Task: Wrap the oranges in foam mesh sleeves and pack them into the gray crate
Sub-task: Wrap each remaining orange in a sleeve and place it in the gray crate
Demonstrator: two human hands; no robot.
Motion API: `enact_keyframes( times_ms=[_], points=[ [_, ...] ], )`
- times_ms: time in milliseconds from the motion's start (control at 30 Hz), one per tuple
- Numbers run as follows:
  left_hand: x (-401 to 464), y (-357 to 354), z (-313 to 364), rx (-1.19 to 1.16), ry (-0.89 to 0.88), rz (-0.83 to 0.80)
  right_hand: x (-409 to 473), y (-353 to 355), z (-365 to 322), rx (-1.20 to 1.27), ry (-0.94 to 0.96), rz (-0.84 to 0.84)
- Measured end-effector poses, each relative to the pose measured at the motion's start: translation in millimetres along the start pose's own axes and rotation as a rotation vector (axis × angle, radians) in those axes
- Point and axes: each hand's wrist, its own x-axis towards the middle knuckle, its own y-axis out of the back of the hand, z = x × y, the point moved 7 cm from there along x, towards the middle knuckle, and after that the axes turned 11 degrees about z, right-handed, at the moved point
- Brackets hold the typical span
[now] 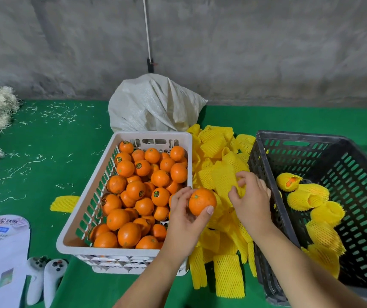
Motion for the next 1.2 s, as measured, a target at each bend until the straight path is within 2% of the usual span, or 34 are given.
enact_keyframes(
  times_ms=[133,233,333,433,533,700,933,1200],
  points=[
    [-1.9,-12.8,3.7,-0.056,0.054,-0.056,2.0,-0.5,-8.9,0.153,-0.123,-0.048],
    [-1.7,-18.9,-0.9,-0.144,0.146,-0.113,1.6,-4.4,-14.5,0.469,-0.424,-0.153],
    [-2.3,-20.8,-7.4,-0.209,0.244,-0.136,-6.9,-17.2,-27.7,0.712,-0.641,-0.372],
    [0.4,-18.3,-14.2,-0.325,0.332,-0.085,-19.1,-25.1,-40.4,0.872,-0.651,-0.616],
    [4.5,-13.3,-24.1,-0.447,0.430,-0.027,-26.8,-26.1,-43.8,0.851,-0.572,-0.747],
    [6.3,-7.6,-28.1,-0.460,0.476,-0.038,-24.7,-25.1,-37.6,0.629,-0.495,-0.545],
    [-2.3,-9.0,-22.9,-0.508,0.552,-0.123,-28.2,-30.4,-36.2,0.539,-0.468,-0.412],
    [-6.4,-7.2,-28.5,-0.547,0.611,-0.151,-27.4,-28.6,-45.9,0.301,-0.224,-0.419]
  ],
)
